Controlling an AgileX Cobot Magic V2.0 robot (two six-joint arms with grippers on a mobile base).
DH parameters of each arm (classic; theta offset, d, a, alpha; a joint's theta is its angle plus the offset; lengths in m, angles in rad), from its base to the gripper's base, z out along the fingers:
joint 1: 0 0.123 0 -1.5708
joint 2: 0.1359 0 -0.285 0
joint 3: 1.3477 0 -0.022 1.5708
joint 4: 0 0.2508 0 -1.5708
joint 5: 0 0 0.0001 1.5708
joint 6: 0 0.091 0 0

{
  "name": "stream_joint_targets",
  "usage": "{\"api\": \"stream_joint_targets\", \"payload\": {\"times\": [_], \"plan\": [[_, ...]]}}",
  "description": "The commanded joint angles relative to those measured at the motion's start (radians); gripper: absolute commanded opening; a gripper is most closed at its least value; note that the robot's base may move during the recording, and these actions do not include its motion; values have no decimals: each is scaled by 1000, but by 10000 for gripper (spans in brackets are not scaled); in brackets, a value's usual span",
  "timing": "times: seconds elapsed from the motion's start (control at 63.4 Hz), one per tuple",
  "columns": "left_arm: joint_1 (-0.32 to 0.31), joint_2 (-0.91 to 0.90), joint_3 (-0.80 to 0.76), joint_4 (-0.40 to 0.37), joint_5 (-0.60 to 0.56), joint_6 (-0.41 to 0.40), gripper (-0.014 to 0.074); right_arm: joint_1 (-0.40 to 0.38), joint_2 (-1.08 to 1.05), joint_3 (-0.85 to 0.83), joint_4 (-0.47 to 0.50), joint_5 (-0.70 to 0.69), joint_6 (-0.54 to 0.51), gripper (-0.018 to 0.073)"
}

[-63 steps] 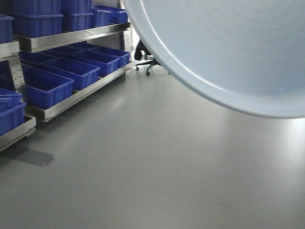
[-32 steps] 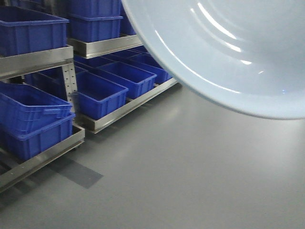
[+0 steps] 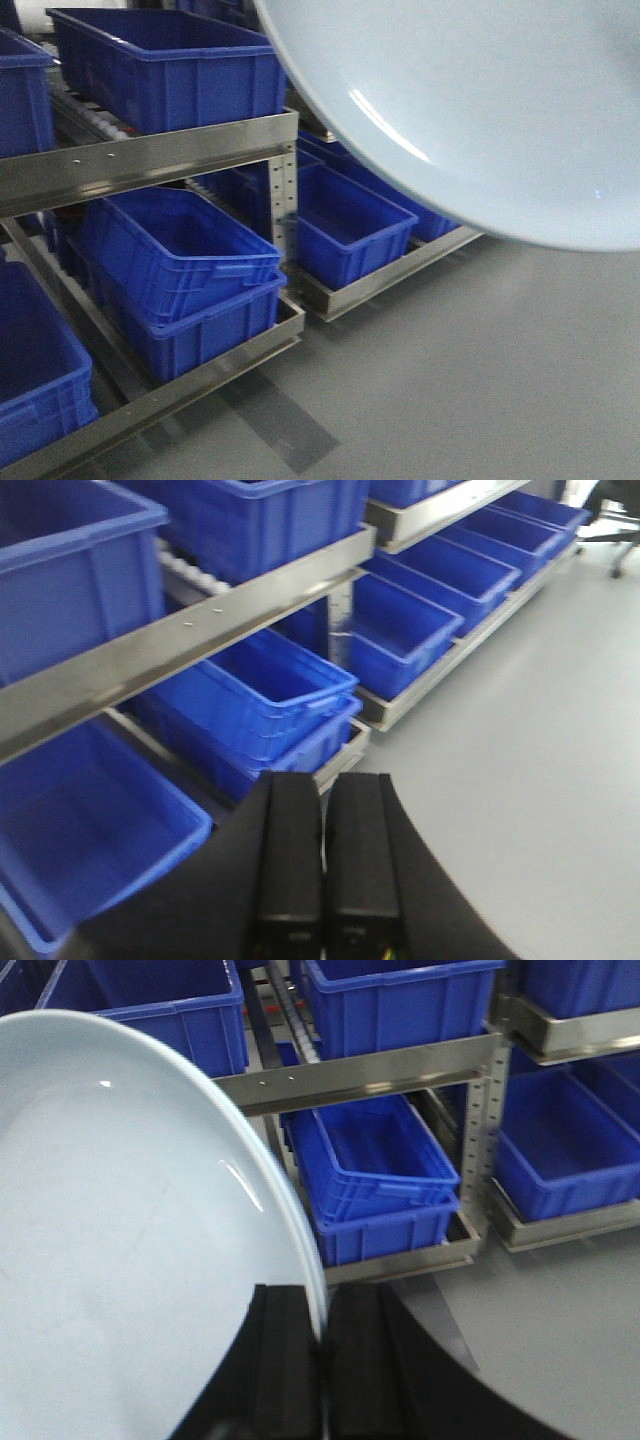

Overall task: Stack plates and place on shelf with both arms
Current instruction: 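Hold the plate stack in the right gripper while driving to the bin rack, then lower the plate stack into the blue bin and release the right gripper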

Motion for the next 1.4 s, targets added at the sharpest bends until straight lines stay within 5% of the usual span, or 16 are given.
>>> {"api": "stream_joint_targets", "payload": {"times": [0.0, 1.387], "plan": [[3, 5, -26, -5, -85, -1, 84, -4, 3, -33, 2, -91, -2, 57], [3, 5, -26, -5, -85, -1, 84, -4, 3, -33, 2, -90, -2, 57]]}}
